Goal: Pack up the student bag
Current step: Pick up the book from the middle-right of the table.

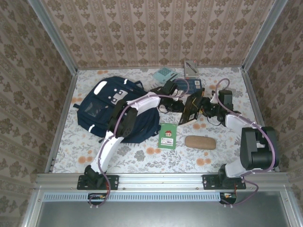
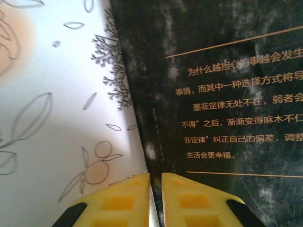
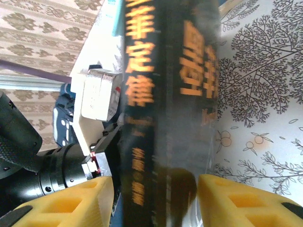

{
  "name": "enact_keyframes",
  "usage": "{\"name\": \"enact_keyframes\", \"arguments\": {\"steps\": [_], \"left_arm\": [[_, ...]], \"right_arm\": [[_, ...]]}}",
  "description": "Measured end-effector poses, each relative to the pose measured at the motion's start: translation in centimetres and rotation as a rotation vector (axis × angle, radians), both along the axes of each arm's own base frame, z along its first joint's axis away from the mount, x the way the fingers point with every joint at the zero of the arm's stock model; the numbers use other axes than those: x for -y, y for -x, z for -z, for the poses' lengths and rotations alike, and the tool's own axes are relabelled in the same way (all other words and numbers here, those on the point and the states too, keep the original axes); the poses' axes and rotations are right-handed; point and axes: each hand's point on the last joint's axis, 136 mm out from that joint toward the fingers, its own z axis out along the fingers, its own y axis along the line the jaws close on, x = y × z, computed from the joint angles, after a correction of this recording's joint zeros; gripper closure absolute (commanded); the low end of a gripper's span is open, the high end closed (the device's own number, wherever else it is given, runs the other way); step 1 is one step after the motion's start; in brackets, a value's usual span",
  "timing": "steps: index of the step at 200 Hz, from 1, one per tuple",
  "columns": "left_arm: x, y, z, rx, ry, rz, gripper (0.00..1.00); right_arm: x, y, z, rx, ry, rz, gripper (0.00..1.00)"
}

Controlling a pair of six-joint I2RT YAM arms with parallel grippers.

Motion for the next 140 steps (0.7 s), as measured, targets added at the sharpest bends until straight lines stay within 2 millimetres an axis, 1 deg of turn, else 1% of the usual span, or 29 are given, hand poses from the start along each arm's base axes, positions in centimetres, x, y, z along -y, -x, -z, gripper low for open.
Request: {"name": "enact_keyframes", "arguments": {"steps": [12, 21, 35, 50, 55, 67, 76, 92, 123, 140], "left_arm": [[0.1, 0.2, 0.0, -0.005, 0.003, 0.006, 0.85], [0.1, 0.2, 0.0, -0.008, 0.004, 0.008, 0.85], [0.1, 0.2, 0.0, -0.01, 0.006, 0.01, 0.84], [0.1, 0.3, 0.1, -0.011, 0.004, 0.011, 0.84], [0.1, 0.3, 0.1, -0.011, 0.004, 0.011, 0.84], [0.0, 0.2, 0.1, -0.012, 0.003, 0.009, 0.84], [-0.1, 0.1, 0.1, -0.012, 0.003, 0.007, 0.83], [-0.3, -0.1, 0.1, -0.015, 0.004, 0.003, 0.82], [-0.6, -0.3, 0.0, -0.014, -0.002, -0.002, 0.71], [-1.2, -0.4, -0.6, -0.007, -0.012, -0.01, 0.65]], "right_arm": [[0.1, -0.2, 0.2, -0.016, 0.023, -0.008, 0.5], [0.2, -0.4, 0.4, -0.031, 0.035, -0.013, 0.52], [0.2, -0.5, 1.2, -0.063, 0.047, -0.022, 0.6], [0.3, -0.4, 2.5, -0.101, 0.059, -0.03, 0.61], [0.3, -0.2, 2.8, -0.115, 0.061, -0.032, 0.65], [0.4, 0.2, 3.5, -0.142, 0.073, -0.037, 0.82], [0.6, 0.3, 3.9, -0.16, 0.087, -0.036, 0.92], [0.8, 0.4, 4.1, -0.173, 0.108, -0.042, 1.0], [1.0, 0.6, 4.3, -0.187, 0.126, -0.036, 1.0], [1.1, 0.6, 3.8, -0.176, 0.125, -0.033, 1.0]]}}
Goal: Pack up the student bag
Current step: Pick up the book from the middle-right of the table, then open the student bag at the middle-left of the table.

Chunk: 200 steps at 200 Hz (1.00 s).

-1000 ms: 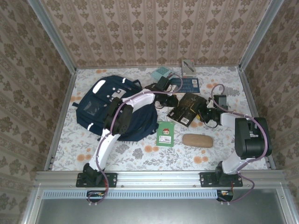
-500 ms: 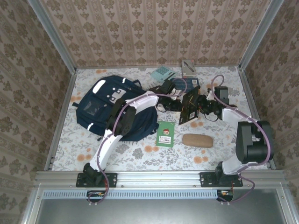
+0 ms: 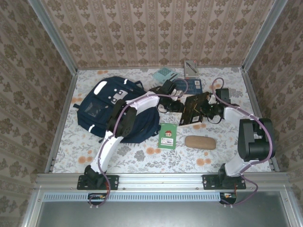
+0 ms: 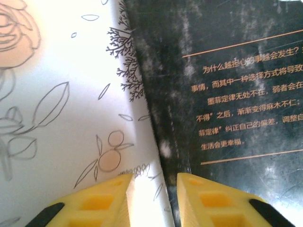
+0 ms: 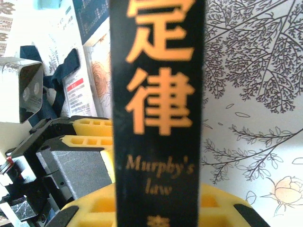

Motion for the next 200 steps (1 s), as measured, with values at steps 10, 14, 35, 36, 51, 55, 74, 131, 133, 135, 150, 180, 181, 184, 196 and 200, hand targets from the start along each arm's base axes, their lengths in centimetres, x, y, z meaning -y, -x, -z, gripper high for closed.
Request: {"name": "enact_keyframes", "arguments": {"steps": [10, 14, 35, 36, 51, 55, 74, 131, 133, 135, 150, 180, 181, 184, 196, 200], "left_arm": [[-0.5, 0.0, -0.8, 0.007, -0.006, -0.006, 0.64], [-0.8, -0.2, -1.3, 0.016, -0.007, -0.012, 0.63], [-2.7, -0.7, -5.2, 0.075, 0.001, -0.037, 0.61], [-2.8, -0.7, -5.5, 0.079, 0.003, -0.039, 0.61], [-4.8, -1.3, -9.1, 0.146, 0.014, -0.067, 0.61], [-5.5, -1.4, -10.0, 0.167, 0.013, -0.077, 0.61], [-9.2, -1.9, -13.7, 0.255, -0.004, -0.128, 0.6], [-19.1, 0.4, -10.1, 0.295, -0.296, -0.198, 0.51], [-19.4, 0.6, -9.7, 0.291, -0.312, -0.195, 0.51], [-19.7, 0.8, -9.3, 0.285, -0.327, -0.193, 0.51], [-21.4, 2.2, -6.7, 0.248, -0.414, -0.175, 0.51], [-23.6, 4.0, -3.8, 0.211, -0.522, -0.146, 0.48], [-23.7, 4.0, -3.8, 0.212, -0.524, -0.146, 0.48], [-23.7, 4.0, -3.7, 0.212, -0.529, -0.145, 0.48], [-23.8, 4.1, -3.6, 0.229, -0.552, -0.134, 0.49], [-23.8, 4.2, -3.6, 0.237, -0.56, -0.129, 0.48]], "right_arm": [[0.1, 0.2, -0.4, 0.012, -0.002, 0.004, 1.0], [0.1, 0.2, -0.7, 0.016, -0.004, 0.007, 1.0], [0.0, 0.6, -1.9, 0.046, -0.015, 0.017, 1.0], [0.0, 0.6, -2.0, 0.047, -0.016, 0.017, 1.0], [-0.1, 0.7, -3.0, 0.074, -0.03, 0.023, 1.0], [-0.1, 0.7, -3.2, 0.08, -0.034, 0.024, 1.0], [-0.3, 0.7, -4.5, 0.117, -0.057, 0.028, 1.0], [-2.4, 1.5, -7.1, 0.183, -0.096, 0.003, 1.0], [-2.5, 1.6, -7.2, 0.184, -0.097, 0.001, 1.0], [-2.6, 1.6, -7.2, 0.185, -0.099, 0.001, 1.0], [-3.2, 1.9, -7.3, 0.185, -0.109, -0.008, 1.0], [-3.9, 2.2, -7.2, 0.181, -0.119, -0.019, 1.0], [-3.9, 2.2, -7.2, 0.181, -0.12, -0.019, 1.0], [-3.9, 2.2, -7.2, 0.181, -0.121, -0.02, 1.0], [-4.1, 2.3, -7.2, 0.181, -0.125, -0.019, 1.0], [-4.1, 2.3, -7.2, 0.181, -0.125, -0.02, 1.0]]}}
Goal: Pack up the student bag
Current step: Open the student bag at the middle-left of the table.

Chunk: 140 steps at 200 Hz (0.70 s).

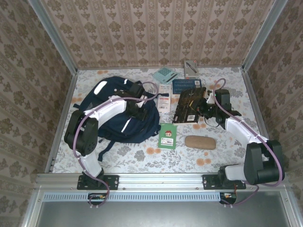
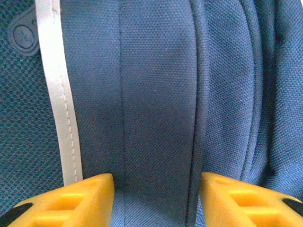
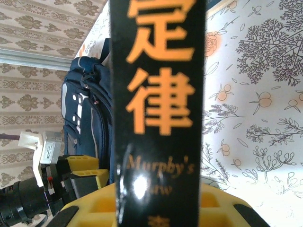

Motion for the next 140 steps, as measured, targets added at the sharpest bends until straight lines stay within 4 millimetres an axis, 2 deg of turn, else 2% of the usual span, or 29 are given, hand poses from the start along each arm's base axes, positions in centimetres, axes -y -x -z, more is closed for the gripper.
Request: {"name": "enact_keyframes", "arguments": {"steps": [15, 32, 55, 78, 98, 116, 140], "left_arm": [[0.0, 0.1, 0.0, 0.021, -0.037, 0.02, 0.5], [-0.1, 0.3, 0.1, 0.048, -0.092, 0.044, 0.61], [-0.1, 0.4, 0.6, 0.073, -0.163, 0.067, 1.0], [-0.1, 0.6, 0.4, 0.096, -0.204, 0.079, 1.0], [-0.3, 0.6, -0.8, 0.11, -0.205, 0.073, 1.0], [-0.6, 0.4, -3.1, 0.132, -0.192, 0.061, 1.0], [-1.3, -0.3, -7.3, 0.175, -0.14, 0.025, 1.0]], "right_arm": [[-0.1, 0.1, 0.0, 0.001, -0.002, -0.002, 1.0], [-0.4, 0.4, -0.1, 0.002, -0.005, -0.006, 1.0], [-0.7, 0.7, -0.2, 0.002, -0.017, -0.007, 1.0], [-1.2, 1.1, -0.3, 0.005, -0.032, -0.009, 1.0], [-1.9, 1.3, -0.5, 0.013, -0.052, -0.015, 1.0], [-3.0, 1.4, -1.0, 0.024, -0.079, -0.029, 1.0], [-5.0, 1.4, -2.2, 0.058, -0.133, -0.051, 1.0]]}}
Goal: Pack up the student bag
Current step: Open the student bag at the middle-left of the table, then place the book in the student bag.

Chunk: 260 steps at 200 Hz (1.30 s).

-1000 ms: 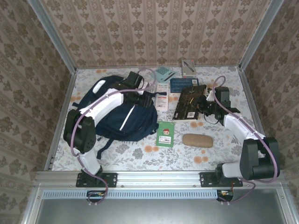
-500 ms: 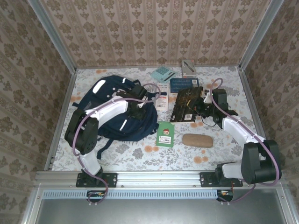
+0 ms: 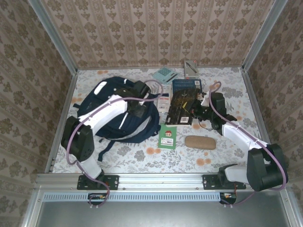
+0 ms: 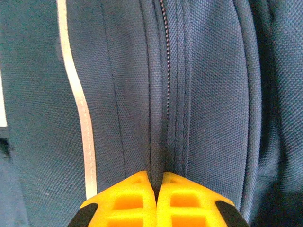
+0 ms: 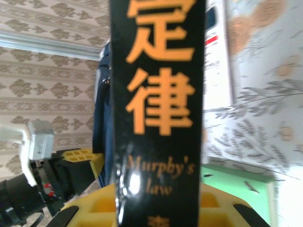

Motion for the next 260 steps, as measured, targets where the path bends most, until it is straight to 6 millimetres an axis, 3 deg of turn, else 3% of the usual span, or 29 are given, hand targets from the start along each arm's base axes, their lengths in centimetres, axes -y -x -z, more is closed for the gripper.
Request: {"name": "enact_keyframes", "arguments": {"steps": [29, 55, 83, 131, 241, 260], "left_arm": [[-1.1, -0.8, -4.9, 0.036, 0.111, -0.038, 1.0], [-1.7, -1.0, -7.0, 0.038, 0.185, -0.053, 1.0], [-2.4, -1.2, -7.7, 0.007, 0.259, -0.082, 1.0], [-3.1, -1.7, -9.1, -0.008, 0.378, -0.154, 1.0], [-2.3, -1.6, -9.9, -0.03, 0.454, -0.179, 1.0], [-2.3, -1.7, -10.0, -0.026, 0.456, -0.179, 1.0]], "right_arm": [[-3.5, -0.3, -1.4, 0.053, -0.067, -0.038, 1.0], [-7.3, 0.0, -1.3, 0.073, -0.091, -0.077, 1.0], [-11.0, -0.7, -0.4, 0.077, -0.1, -0.086, 1.0], [-17.3, -3.9, 2.3, 0.077, -0.156, -0.042, 1.0], [-26.6, -11.1, 5.0, 0.097, -0.289, 0.12, 1.0], [-28.2, -11.8, 5.5, 0.082, -0.262, 0.126, 0.8]]}}
